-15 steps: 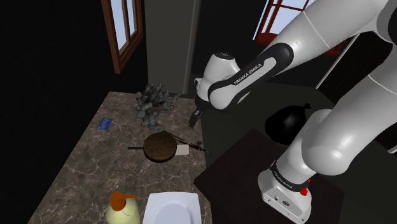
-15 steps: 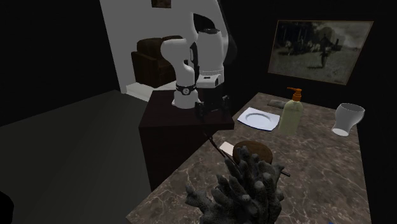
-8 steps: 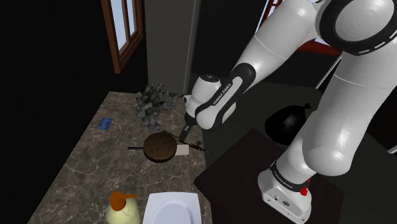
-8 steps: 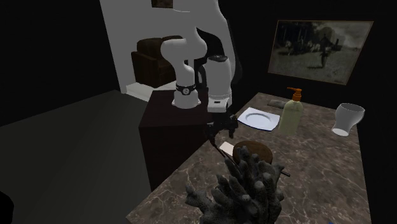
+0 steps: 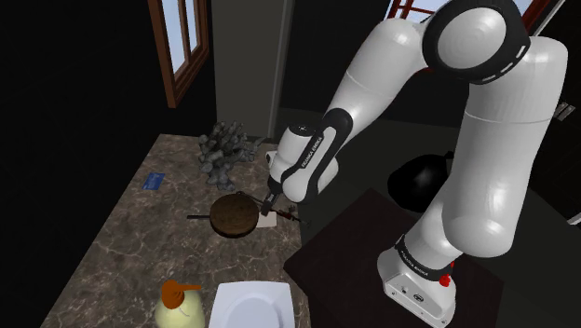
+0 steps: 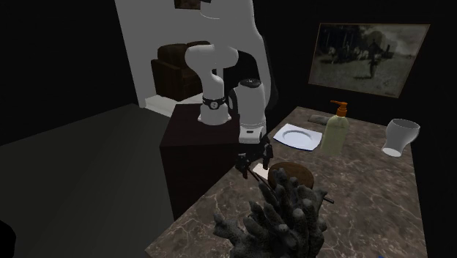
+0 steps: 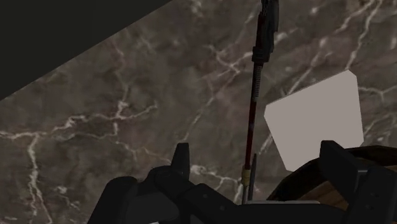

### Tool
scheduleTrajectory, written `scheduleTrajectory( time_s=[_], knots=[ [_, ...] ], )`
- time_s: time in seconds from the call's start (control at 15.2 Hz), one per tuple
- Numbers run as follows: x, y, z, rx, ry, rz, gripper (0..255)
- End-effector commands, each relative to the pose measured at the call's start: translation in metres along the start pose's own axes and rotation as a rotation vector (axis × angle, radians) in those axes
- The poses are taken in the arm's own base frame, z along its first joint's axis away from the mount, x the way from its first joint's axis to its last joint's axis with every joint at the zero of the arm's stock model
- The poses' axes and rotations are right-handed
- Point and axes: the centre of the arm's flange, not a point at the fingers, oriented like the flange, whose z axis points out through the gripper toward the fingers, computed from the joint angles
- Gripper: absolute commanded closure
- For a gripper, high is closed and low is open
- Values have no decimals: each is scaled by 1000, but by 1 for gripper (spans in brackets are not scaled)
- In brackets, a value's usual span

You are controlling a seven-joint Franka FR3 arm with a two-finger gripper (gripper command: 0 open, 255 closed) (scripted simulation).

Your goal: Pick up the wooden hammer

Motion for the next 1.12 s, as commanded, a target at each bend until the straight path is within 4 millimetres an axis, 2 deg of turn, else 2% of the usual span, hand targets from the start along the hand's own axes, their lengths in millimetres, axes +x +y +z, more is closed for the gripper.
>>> scheduleTrajectory(
  time_s=[0.0,0.07,0.13,0.73,1.06],
  knots=[
    [-1,0,4,0,0,0,0],
    [-1,0,4,0,0,0,0],
    [-1,0,4,0,0,0,255],
    [-1,0,4,0,0,0,255],
    [3,-1,-22,0,0,0,255]
  ],
)
